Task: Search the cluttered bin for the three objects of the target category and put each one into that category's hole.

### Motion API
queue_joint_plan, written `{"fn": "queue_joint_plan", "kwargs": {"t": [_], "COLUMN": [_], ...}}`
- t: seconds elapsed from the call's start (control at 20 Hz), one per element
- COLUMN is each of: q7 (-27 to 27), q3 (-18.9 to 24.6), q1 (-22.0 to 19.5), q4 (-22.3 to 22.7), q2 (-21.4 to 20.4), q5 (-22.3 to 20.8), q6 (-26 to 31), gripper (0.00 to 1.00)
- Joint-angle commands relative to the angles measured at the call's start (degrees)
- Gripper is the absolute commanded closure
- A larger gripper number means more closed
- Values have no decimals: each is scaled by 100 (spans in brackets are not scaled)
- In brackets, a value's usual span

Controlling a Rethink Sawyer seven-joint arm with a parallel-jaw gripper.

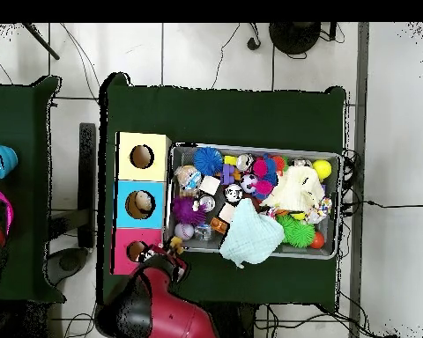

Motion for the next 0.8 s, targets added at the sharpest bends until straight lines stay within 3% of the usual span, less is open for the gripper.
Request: {"fn": "queue_joint_plan", "kwargs": {"t": [0.05,0.2,0.65,0.8], "q7": [1920,1898,1978,2074], "q3": [609,527,361,514], "q1": [350,407,650,623], "q4": [4,-251,-428,-381], "q2": [201,355,510,611], "q5": [663,729,905,949], "q6": [-57,23,61,-147], "gripper": [100,100,100,100]}}
